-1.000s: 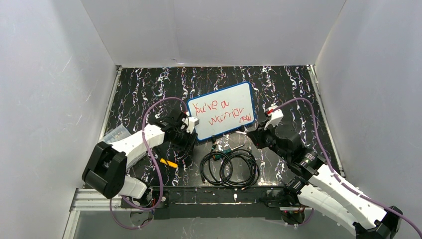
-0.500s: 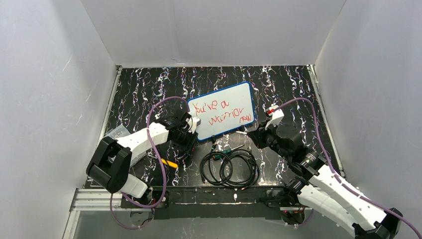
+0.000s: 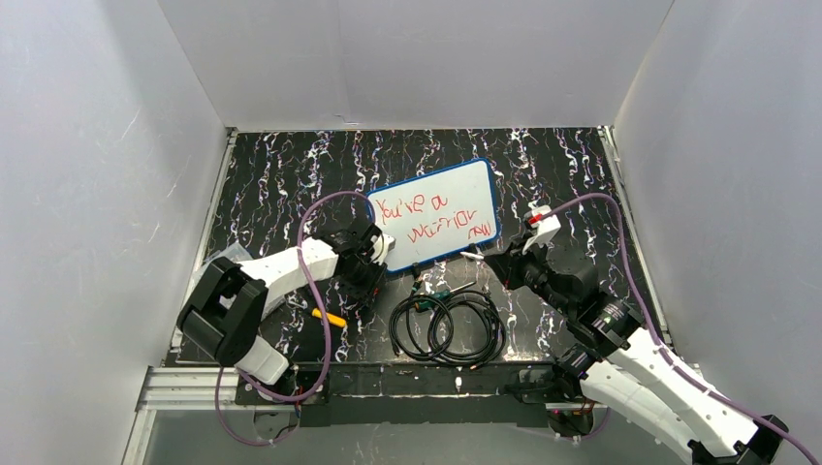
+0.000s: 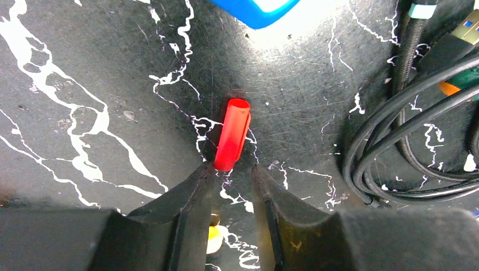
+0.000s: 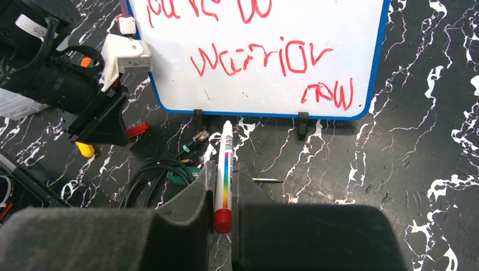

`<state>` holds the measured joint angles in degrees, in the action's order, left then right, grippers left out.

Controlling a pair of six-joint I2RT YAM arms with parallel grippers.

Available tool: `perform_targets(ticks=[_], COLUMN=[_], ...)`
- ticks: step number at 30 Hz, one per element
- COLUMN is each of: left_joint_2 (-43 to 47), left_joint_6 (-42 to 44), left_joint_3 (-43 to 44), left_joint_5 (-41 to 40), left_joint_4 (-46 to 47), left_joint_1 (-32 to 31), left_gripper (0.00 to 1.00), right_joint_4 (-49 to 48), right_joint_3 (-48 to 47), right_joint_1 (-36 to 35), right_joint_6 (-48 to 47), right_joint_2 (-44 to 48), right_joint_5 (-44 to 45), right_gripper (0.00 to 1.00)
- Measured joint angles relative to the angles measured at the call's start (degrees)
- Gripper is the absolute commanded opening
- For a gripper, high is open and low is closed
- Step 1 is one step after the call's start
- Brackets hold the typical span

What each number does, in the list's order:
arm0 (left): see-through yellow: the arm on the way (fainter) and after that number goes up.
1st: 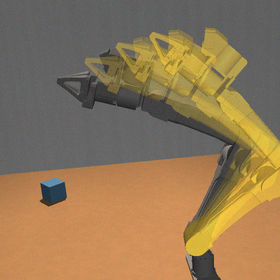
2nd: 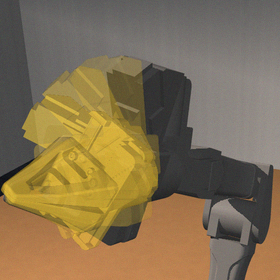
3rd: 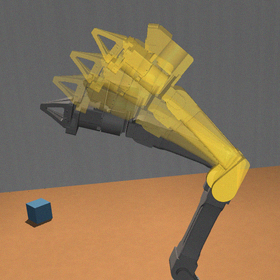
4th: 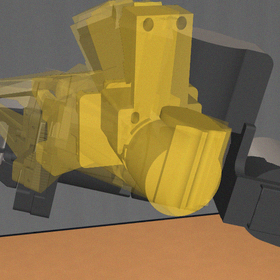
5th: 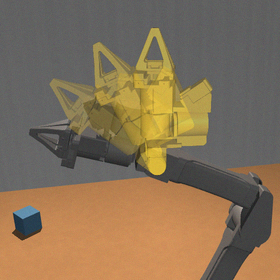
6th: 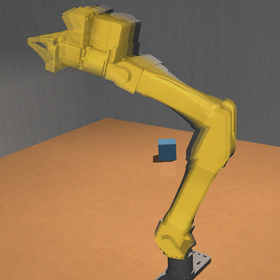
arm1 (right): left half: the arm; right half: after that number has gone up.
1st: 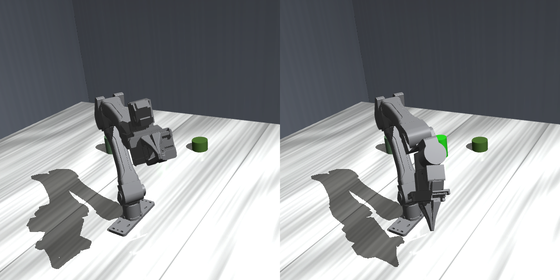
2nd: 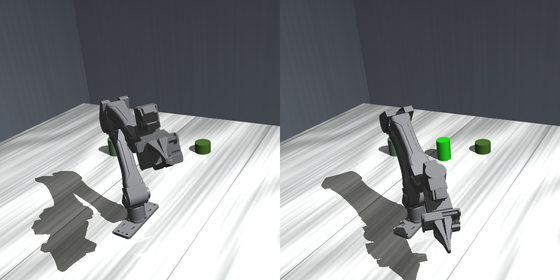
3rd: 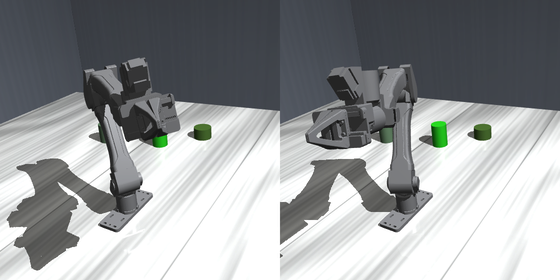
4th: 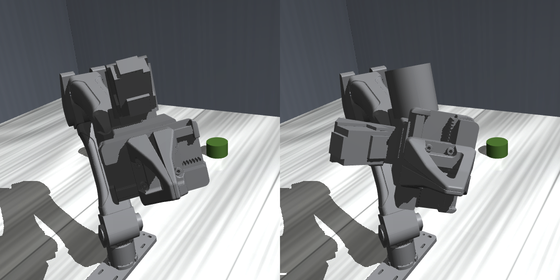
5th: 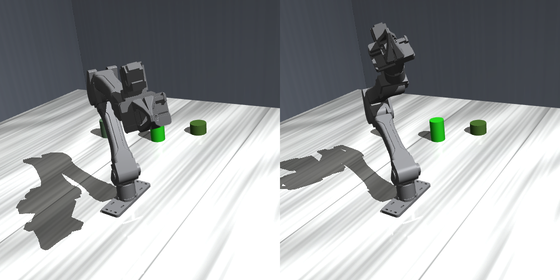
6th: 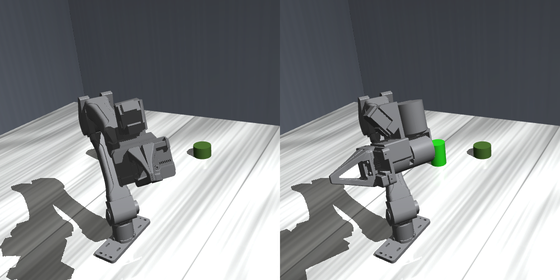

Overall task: Write a sentence on the whiteboard
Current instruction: Close the whiteboard marker at the center of the board.

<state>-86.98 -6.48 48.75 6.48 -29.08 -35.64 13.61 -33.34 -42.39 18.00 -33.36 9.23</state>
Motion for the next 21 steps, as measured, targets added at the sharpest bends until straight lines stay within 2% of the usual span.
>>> perform_targets(ticks=[3,7,21], left_joint_2=[-0.33,-0.92,-2.51], left_joint_6=[0.02,0.13,0.13], left_joint_3=[0.0,0.15,1.75], left_joint_5=[-0.55,-1.14,-1.66], left_joint_4=[-0.17,-0.2,-0.2], left_joint_1=[-0.72,-1.55,-1.99], left_gripper=[0.25,0.28,0.24], right_joint_4=[0.0,0.0,0.0], right_joint_3=[0.0,0.0,0.0], right_joint_1=[0.0,0.0,0.0], right_joint_6=[0.02,0.02,0.04], right_joint_2=[0.87,1.79,1.9], right_joint_5=[0.09,0.44,0.42], right_gripper=[0.01,0.01,0.01])
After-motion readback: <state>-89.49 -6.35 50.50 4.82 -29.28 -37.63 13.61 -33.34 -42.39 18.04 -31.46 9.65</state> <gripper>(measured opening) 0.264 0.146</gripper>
